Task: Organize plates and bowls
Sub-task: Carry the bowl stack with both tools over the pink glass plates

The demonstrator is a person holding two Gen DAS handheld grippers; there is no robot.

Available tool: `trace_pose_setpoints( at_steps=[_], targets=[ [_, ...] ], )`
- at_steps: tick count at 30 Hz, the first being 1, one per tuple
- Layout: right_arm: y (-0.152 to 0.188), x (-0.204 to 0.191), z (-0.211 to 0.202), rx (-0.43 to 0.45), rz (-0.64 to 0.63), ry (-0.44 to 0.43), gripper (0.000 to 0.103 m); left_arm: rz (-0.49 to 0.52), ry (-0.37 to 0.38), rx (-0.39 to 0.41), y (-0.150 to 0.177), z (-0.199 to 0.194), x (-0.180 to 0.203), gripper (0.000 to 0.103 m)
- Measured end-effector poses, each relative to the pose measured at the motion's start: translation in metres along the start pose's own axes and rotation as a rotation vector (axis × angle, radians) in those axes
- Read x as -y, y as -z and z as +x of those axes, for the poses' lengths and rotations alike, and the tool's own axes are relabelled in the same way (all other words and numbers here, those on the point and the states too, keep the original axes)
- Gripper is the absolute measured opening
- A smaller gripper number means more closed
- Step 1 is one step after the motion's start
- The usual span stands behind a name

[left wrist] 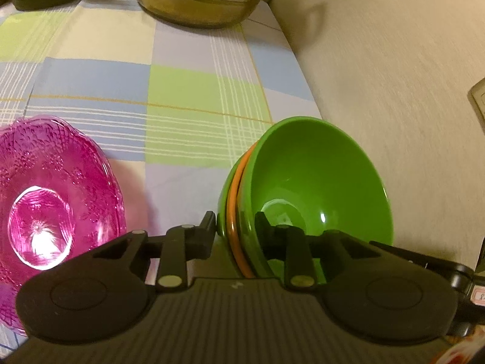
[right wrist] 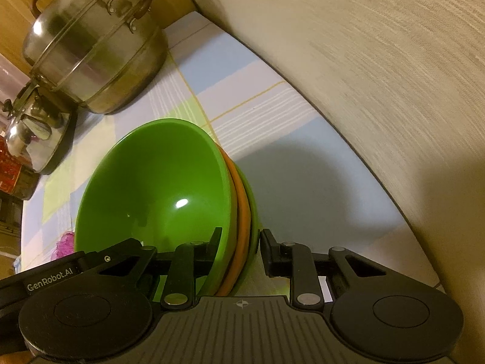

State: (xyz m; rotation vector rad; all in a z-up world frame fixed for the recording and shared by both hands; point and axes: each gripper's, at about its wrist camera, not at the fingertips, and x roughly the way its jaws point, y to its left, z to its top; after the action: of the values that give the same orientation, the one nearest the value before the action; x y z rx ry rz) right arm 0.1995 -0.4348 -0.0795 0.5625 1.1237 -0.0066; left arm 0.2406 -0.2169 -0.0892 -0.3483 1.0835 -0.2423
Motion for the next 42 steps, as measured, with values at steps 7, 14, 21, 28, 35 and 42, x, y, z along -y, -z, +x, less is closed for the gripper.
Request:
trace_pose_setpoints(
  at_steps=[7,14,21,28,35,42],
  targets=[
    [0.001,-0.009,-0.018,0.021,-0.011,-0.004,0.025,0.003,0.007,0.023,-0.001,-0.019,0.003,0.024],
    [0.007,-0.036,-0.048,0.065,-0.06,-0.02,0.025,-0.01,0.018,0.077,0.0,-0.057,-0.003,0.024],
    [0.018,-0.083,-0.064,0.068,-0.128,-0.068,0.025,-0.04,-0.018,0.126,0.005,-0.102,-0.031,0.024],
    [0.037,-0.134,-0.056,0.024,-0.189,-0.128,0.025,-0.084,-0.086,0.164,0.008,-0.14,-0.072,0.024],
    [0.056,-0.165,-0.028,-0.031,-0.231,-0.161,0.025,-0.128,-0.144,0.171,0.013,-0.153,-0.113,0.024],
    [0.065,-0.177,0.0,-0.076,-0.253,-0.161,0.025,-0.171,-0.168,0.155,0.019,-0.144,-0.141,0.024]
  ],
)
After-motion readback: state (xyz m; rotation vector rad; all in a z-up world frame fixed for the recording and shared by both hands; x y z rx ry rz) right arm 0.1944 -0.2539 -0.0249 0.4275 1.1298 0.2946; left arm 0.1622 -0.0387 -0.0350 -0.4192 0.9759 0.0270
